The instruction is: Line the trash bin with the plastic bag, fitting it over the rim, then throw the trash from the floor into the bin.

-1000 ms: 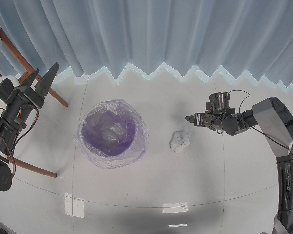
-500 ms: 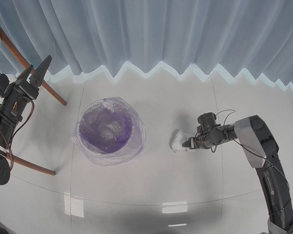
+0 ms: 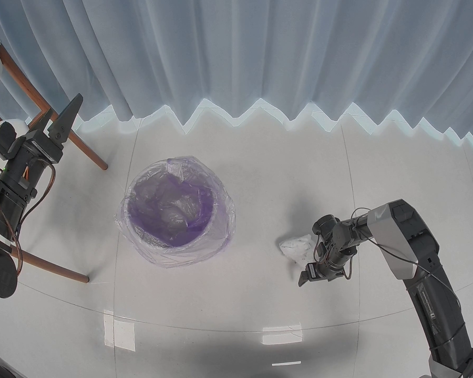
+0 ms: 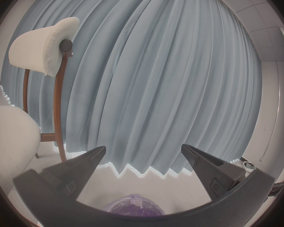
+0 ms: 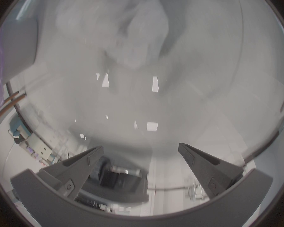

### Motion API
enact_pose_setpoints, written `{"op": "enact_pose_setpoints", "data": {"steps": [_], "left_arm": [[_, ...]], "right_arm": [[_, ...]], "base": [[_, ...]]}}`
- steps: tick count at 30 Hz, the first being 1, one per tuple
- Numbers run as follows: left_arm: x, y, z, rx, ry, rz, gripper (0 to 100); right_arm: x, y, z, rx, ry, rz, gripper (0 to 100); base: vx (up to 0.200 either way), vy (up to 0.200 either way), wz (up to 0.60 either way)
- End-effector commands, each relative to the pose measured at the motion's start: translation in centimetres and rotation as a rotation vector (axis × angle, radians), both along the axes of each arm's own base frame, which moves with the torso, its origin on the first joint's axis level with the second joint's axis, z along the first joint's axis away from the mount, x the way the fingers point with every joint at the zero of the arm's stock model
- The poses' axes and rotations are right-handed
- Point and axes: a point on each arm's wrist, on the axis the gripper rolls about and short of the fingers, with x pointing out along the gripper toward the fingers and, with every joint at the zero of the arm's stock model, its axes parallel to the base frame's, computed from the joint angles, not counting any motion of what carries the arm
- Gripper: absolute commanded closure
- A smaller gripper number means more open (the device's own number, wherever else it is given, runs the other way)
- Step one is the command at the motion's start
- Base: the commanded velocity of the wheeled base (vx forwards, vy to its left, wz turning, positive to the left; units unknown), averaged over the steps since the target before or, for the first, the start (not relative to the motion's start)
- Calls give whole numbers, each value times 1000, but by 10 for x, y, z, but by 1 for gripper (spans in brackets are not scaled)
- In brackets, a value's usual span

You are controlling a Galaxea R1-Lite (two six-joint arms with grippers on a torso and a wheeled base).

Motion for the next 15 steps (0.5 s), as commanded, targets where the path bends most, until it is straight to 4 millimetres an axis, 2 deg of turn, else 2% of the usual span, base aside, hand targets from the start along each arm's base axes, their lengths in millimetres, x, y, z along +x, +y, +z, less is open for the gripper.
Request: {"op": "enact_pose_setpoints", "data": {"steps": [1,4,5,6,8,11,12,15], "left_arm": [[3,-2,-6,2,24,-6,0],[3,-2,-7,2,27,-8,0],[3,-2,-7,2,27,-8,0],[2,-4,-8,3,33,-16,0],[2,-5,-10,5,39,-20,0],[2,-5,-11,3,42,-20,0],[2,-5,-9,2,36,-19,0],[1,-5,-8,3,33,-20,0]], "right_arm": [[-35,-10,90,-38,265,-17,0],[-67,-20,99,-137,586,-26,0],[-67,-20,99,-137,586,-26,0],[-90,-30,121,-220,819,-35,0],[-91,-32,138,-212,784,-61,0],[-96,-44,187,-155,661,-102,0],[-104,-47,220,-104,580,-89,0],[-119,-41,266,-25,400,-35,0]], "base": [[0,0,0],[0,0,0],[0,0,0],[0,0,0],[0,0,0],[0,0,0],[0,0,0],[0,0,0]]}}
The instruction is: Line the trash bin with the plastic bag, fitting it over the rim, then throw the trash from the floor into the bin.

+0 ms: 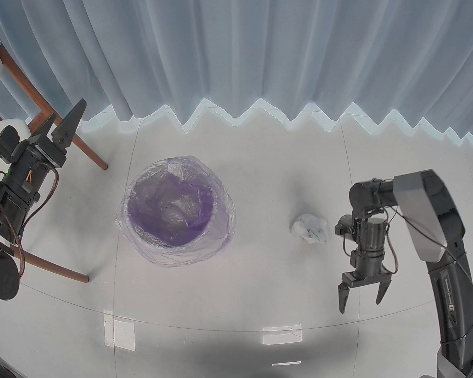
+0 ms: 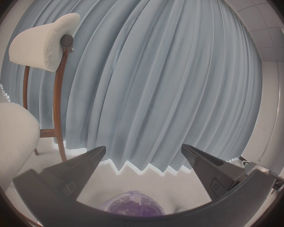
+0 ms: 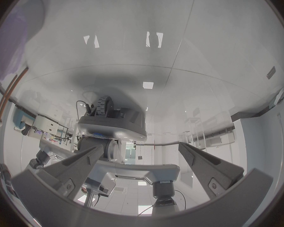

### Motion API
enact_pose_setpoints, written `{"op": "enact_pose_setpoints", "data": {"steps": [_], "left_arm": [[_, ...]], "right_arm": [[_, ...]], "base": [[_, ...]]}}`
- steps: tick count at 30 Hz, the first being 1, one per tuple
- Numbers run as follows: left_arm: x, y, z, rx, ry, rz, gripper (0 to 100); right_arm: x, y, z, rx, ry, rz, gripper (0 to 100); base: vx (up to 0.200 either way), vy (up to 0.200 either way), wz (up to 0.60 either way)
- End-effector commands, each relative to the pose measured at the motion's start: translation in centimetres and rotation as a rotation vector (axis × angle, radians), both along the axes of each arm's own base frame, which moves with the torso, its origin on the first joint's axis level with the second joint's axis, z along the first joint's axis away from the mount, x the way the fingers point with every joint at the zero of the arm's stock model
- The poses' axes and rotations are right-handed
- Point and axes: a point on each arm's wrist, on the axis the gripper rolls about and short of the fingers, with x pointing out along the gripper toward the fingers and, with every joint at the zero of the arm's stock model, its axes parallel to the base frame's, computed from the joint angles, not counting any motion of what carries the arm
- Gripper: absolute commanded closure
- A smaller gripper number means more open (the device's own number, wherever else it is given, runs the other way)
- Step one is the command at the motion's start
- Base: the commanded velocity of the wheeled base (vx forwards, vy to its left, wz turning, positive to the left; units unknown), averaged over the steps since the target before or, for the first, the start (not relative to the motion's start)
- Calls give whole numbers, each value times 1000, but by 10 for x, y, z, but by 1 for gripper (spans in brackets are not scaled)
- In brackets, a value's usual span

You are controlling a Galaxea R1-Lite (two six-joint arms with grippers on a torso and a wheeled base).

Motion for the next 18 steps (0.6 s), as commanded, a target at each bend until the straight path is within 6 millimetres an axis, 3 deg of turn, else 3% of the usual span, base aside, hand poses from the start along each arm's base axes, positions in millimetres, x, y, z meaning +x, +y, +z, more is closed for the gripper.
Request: {"op": "enact_pose_setpoints", "data": {"steps": [1,2,3,4,5,6,8,13,18], "left_arm": [[0,-2,-2,0,9,-10,0],[0,-2,-3,1,11,-10,0],[0,-2,-3,1,11,-10,0],[0,-2,-3,1,14,-10,0],[0,-2,-3,1,14,-10,0],[0,-2,-3,1,13,-8,0],[1,0,-2,0,6,-2,0],[4,4,3,-1,-9,16,0],[8,4,0,0,-3,16,0]], "right_arm": [[-45,-4,147,153,-344,23,0],[-44,3,129,170,-380,42,0],[-44,3,129,170,-380,42,0],[-29,13,92,221,-551,56,0],[-29,13,92,221,-551,56,0],[-7,21,53,288,-787,61,0],[6,28,20,343,-981,86,0],[28,47,-8,316,-1162,115,0],[54,43,-23,303,-1285,87,0]], "base": [[0,0,0],[0,0,0],[0,0,0],[0,0,0],[0,0,0],[0,0,0],[0,0,0],[0,0,0],[0,0,0]]}}
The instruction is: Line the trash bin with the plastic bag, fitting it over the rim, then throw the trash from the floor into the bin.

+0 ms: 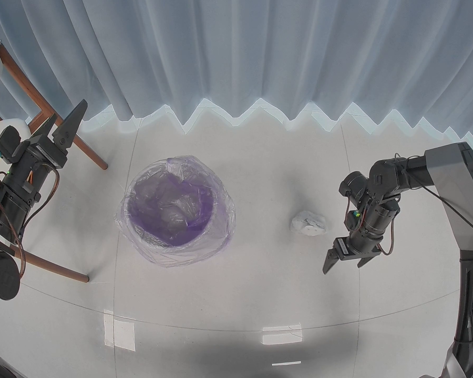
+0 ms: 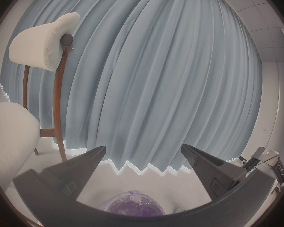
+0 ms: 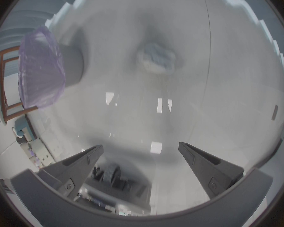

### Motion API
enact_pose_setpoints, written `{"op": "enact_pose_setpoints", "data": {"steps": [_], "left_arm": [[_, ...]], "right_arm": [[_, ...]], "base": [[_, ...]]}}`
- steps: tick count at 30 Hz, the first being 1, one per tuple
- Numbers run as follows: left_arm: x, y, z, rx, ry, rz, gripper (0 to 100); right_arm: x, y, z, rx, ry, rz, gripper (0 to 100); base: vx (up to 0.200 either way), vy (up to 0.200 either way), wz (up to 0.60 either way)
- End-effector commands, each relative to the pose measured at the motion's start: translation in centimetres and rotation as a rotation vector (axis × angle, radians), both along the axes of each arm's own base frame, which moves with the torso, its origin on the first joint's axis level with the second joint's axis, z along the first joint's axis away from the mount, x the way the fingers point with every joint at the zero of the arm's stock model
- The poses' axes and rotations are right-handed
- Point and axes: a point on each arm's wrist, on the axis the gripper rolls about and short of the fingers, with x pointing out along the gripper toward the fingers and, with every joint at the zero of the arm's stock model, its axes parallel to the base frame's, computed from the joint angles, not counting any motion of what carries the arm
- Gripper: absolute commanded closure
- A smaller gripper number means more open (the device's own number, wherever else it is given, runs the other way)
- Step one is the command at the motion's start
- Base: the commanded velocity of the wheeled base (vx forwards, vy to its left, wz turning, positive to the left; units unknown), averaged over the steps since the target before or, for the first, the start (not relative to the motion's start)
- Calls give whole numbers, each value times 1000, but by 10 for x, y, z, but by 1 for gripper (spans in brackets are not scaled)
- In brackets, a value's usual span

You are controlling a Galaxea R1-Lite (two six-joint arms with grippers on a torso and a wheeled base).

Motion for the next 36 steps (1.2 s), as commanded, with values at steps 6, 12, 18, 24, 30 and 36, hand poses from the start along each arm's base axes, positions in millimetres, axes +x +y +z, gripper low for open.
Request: {"op": "enact_pose_setpoints", "data": {"steps": [6,12,18,24,30,36], "left_arm": [[7,4,-4,1,16,15,0],[8,4,-7,3,26,17,0],[9,7,-6,1,22,27,0],[8,6,-7,3,26,25,0],[8,6,-7,3,23,24,0],[8,6,-7,3,26,24,0]], "right_arm": [[64,26,-91,143,-771,5,0],[77,22,-94,142,-815,-9,0],[94,15,-98,139,-852,-33,0],[101,13,-116,132,-841,-38,0],[109,17,-121,138,-864,-29,0],[115,22,-128,142,-875,-26,0]], "base": [[0,0,0],[0,0,0],[0,0,0],[0,0,0],[0,0,0],[0,0,0]]}}
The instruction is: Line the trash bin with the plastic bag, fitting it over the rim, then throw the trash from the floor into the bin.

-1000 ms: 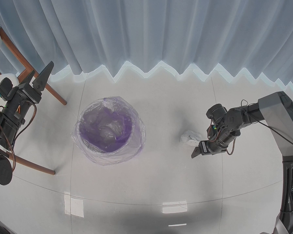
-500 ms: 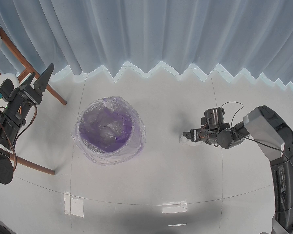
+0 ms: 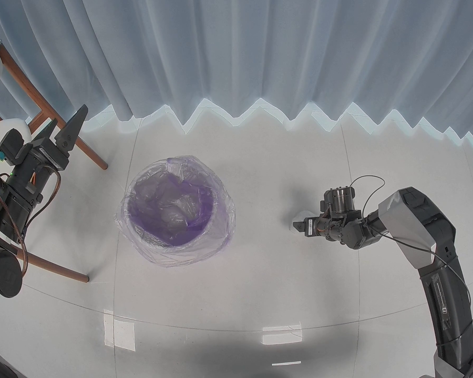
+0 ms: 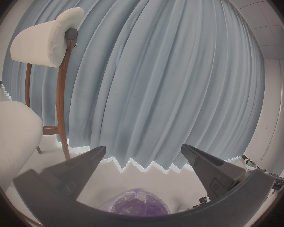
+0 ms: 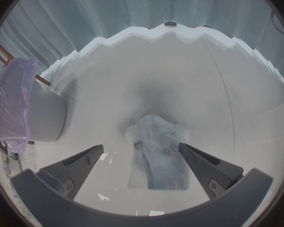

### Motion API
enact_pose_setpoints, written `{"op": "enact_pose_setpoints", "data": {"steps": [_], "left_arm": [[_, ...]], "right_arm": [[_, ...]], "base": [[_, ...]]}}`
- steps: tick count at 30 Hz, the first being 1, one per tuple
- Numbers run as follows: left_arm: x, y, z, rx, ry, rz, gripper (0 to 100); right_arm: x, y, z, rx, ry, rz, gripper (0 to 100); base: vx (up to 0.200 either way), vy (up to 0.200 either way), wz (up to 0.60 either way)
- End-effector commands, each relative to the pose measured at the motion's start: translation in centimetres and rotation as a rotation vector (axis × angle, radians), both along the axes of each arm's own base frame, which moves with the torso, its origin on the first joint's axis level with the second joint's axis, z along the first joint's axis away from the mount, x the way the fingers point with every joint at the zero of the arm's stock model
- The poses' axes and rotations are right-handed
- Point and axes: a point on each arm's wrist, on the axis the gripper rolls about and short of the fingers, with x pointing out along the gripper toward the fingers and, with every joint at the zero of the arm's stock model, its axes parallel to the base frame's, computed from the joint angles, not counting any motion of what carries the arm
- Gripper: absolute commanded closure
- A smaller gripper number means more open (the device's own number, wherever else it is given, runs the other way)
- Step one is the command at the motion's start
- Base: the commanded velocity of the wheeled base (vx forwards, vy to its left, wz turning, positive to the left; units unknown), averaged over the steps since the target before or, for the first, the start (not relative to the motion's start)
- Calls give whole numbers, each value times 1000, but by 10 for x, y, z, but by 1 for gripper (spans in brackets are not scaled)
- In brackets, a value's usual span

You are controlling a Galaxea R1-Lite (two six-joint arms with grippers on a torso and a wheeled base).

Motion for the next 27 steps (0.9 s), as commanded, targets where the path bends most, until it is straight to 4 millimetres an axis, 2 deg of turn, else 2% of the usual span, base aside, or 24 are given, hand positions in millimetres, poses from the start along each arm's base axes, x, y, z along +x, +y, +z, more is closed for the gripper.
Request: {"op": "enact_pose_setpoints", "data": {"steps": [1,9,10,15,21,22,23,24,25,26,27], "left_arm": [[0,0,-1,0,2,-1,0],[0,-1,1,0,-3,-2,0],[-1,-1,1,0,-4,-4,0],[-1,-1,1,0,-6,-4,0],[-1,-1,0,0,-1,-5,0],[-1,-1,1,0,-4,-5,0],[-1,-1,1,0,-4,-5,0],[-1,-1,2,-2,-7,-3,0],[-1,0,2,-2,-7,-1,0],[-2,0,2,-2,-10,-1,0],[-2,-1,2,-2,-10,-3,0]], "right_arm": [[2,3,-17,-6,19,3,0],[12,3,-32,-11,2,-13,0],[13,4,-35,-13,0,-17,100],[13,3,-38,-19,9,-22,100],[14,3,-27,-13,-13,-26,100],[13,3,-11,-7,-34,-26,100],[14,2,-7,-5,-39,-28,100],[12,2,14,6,-66,-29,100],[11,3,23,11,-78,-28,100],[6,4,47,24,-109,-24,100],[4,4,55,28,-118,-23,100]], "base": [[0,0,0],[0,0,0],[0,0,0],[0,0,0],[0,0,0],[0,0,0],[0,0,0],[0,0,0],[0,0,0],[0,0,0],[0,0,0]]}}
